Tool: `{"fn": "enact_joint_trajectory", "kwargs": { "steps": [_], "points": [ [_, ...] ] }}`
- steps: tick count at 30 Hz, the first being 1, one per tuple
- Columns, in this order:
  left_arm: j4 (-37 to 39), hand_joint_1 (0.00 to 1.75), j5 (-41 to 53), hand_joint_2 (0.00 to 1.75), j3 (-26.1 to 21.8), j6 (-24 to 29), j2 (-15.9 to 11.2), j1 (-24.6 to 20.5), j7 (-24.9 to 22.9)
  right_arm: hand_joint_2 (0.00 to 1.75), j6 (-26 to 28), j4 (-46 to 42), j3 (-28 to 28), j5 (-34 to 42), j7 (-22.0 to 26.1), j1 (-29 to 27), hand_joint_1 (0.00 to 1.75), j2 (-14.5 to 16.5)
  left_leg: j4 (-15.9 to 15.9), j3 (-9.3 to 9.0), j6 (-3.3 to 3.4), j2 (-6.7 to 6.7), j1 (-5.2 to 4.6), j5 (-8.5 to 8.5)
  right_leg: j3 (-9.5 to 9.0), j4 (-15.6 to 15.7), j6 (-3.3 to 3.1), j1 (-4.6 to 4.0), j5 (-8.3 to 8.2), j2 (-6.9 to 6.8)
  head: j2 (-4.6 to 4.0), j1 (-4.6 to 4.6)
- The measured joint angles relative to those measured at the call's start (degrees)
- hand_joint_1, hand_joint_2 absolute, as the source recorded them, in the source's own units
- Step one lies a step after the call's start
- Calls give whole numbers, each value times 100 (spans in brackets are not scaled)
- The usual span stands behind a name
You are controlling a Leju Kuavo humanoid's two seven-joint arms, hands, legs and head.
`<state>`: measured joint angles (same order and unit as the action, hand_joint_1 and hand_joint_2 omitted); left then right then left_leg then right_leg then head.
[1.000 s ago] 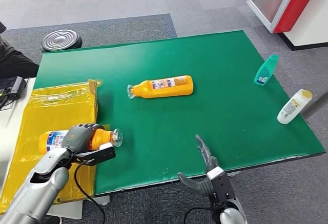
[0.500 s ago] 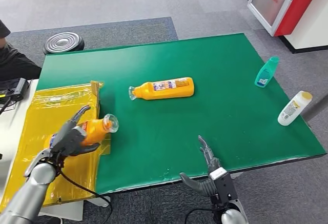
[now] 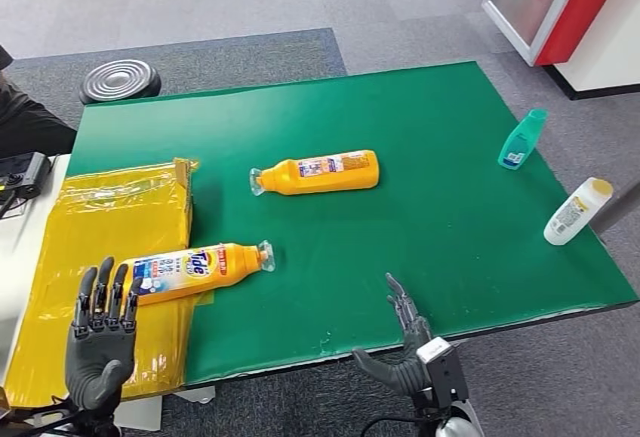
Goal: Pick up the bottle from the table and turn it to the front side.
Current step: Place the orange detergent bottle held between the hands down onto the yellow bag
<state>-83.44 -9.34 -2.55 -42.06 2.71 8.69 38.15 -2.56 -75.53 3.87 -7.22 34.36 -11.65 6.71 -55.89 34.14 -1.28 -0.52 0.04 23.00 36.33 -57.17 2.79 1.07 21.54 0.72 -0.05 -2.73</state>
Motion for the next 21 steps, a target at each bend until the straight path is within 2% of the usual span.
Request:
{"fn": "enact_joint_trajectory", "kwargs": {
  "steps": [4,7,11,14,21],
  "points": [
    [-277,0,541,175,-178,23,328,58,0,175,-79,-86,3,-24,-72,-8,0,2,0,3,1,0,0,1,0,0,0,0,-1,0,1,2],
    [-376,0,642,175,-272,73,409,94,-1,175,-108,-103,69,-128,-150,43,0,5,0,8,-2,-1,1,-1,0,0,-2,0,-3,1,1,1],
    [-449,0,774,175,-700,54,400,148,1,175,36,-66,390,-206,-261,216,0,21,0,8,-10,0,3,-7,10,-1,-7,-4,-5,0,0,2],
    [-449,0,942,175,-986,232,354,177,0,175,229,-22,629,-196,-262,321,0,22,0,11,-12,0,8,-10,13,-1,-7,-8,-5,0,0,2],
    [-447,0,1038,175,-1075,546,271,181,0,175,685,5,891,-208,-197,573,0,22,0,13,-9,-1,7,-10,15,-1,-5,-5,-7,0,1,-1]
  ]
}}
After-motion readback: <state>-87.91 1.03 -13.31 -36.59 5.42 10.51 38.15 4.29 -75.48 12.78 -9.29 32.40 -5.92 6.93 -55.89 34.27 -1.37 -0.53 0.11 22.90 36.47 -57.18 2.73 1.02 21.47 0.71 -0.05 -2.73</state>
